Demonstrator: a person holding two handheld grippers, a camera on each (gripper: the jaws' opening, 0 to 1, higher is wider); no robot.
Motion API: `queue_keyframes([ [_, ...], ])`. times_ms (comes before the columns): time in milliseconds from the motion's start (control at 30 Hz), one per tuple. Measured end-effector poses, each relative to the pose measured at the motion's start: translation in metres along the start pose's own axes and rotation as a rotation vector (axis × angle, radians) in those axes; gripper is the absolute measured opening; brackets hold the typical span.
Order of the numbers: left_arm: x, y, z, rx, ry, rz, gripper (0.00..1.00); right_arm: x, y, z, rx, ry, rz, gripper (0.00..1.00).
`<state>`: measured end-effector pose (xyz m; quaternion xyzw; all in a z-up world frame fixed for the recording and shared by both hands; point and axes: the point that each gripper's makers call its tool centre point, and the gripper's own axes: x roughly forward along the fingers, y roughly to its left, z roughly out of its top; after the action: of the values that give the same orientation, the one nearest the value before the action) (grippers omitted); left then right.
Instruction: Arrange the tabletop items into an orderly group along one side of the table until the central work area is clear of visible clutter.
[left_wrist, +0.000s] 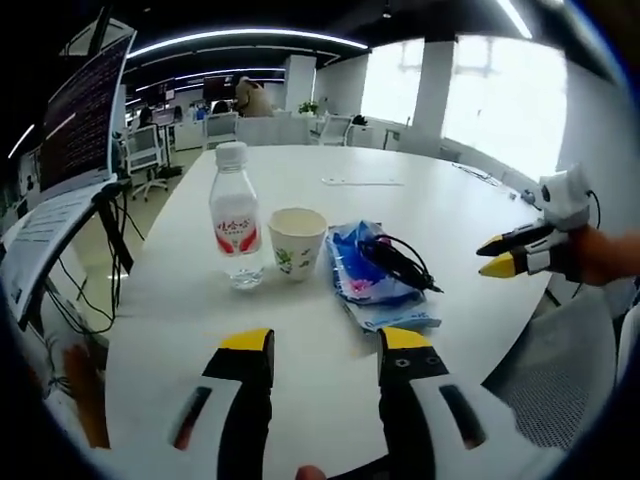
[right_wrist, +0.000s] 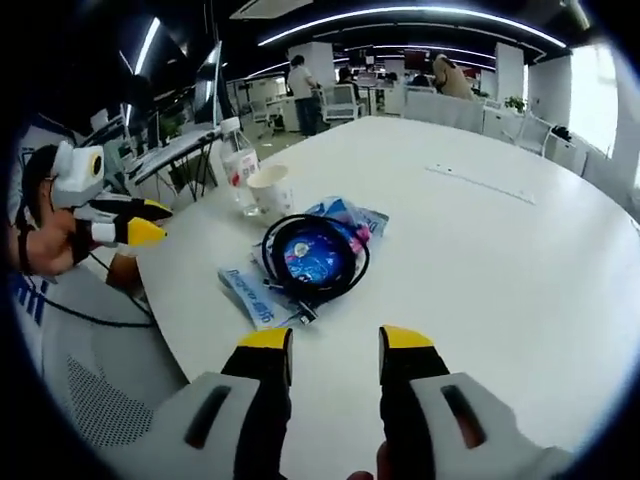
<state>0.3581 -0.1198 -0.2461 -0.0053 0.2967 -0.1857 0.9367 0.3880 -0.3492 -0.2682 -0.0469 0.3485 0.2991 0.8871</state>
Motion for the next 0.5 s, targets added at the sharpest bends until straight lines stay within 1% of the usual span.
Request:
queue_keyframes([
  [133, 0.000, 0.001, 0.000, -0.005, -0.003, 0.003, 0.40, 0.014, 0.002, 0.004, 0.085, -0.007, 0.027, 0.34],
  [167, -0.001, 0.002, 0.001, -0.008, -0.004, 0.006, 0.40, 0.016, 0.002, 0.005, 0.087, -0.005, 0.029, 0.34],
  [200, -0.001, 0.004, 0.001, -0.015, -0.007, 0.014, 0.40, 0.022, 0.002, 0.006, 0.103, -0.004, 0.037, 0.34],
  [333, -0.002, 0.007, 0.002, -0.021, -0.018, 0.034, 0.40, 0.036, 0.003, 0.012, 0.165, -0.009, 0.056, 0.35],
  [400, -0.003, 0.009, 0.003, -0.023, -0.022, 0.049, 0.40, 0.043, 0.002, 0.012, 0.208, 0.000, 0.067, 0.35],
  [500, -0.004, 0.013, 0.004, -0.029, -0.027, 0.069, 0.40, 0.051, -0.002, 0.012, 0.258, 0.012, 0.065, 0.36],
])
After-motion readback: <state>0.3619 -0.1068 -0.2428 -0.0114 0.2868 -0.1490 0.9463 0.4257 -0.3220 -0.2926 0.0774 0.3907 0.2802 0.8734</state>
